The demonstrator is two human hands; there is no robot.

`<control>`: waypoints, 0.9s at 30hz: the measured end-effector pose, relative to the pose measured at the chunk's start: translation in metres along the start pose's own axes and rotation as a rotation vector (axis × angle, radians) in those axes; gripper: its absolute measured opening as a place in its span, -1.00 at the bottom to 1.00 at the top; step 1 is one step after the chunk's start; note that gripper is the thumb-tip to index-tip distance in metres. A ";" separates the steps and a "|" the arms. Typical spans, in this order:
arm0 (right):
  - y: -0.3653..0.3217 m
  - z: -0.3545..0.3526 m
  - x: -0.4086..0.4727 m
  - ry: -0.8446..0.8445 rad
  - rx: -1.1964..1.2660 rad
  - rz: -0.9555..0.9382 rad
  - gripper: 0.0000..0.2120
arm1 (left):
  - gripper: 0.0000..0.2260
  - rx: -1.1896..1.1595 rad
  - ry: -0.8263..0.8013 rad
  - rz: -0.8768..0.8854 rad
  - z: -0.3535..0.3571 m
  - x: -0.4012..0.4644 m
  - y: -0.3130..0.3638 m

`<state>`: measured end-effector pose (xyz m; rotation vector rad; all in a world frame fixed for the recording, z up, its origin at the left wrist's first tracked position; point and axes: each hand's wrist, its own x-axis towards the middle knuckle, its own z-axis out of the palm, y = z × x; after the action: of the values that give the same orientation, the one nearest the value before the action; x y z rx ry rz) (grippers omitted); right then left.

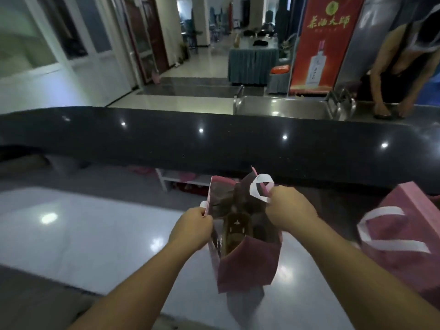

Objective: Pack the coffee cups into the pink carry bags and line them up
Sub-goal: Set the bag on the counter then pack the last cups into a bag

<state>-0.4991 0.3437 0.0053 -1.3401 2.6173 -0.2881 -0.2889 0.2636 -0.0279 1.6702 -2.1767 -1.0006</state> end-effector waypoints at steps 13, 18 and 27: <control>-0.316 0.100 -0.103 -0.082 0.084 -0.438 -0.73 | -0.70 -0.193 0.331 -0.334 -0.199 -0.105 -0.283; -0.417 0.135 -0.138 -0.190 0.036 -0.624 -0.75 | -0.69 -0.314 0.481 -0.466 -0.248 -0.155 -0.361; -0.583 0.203 -0.172 -0.286 0.005 -0.950 -0.82 | -0.70 -0.375 0.659 -0.727 -0.303 -0.195 -0.461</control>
<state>0.1051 0.1321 -0.0283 -2.3211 1.5908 -0.1944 0.2958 0.2713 -0.0488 2.2070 -0.9179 -0.7559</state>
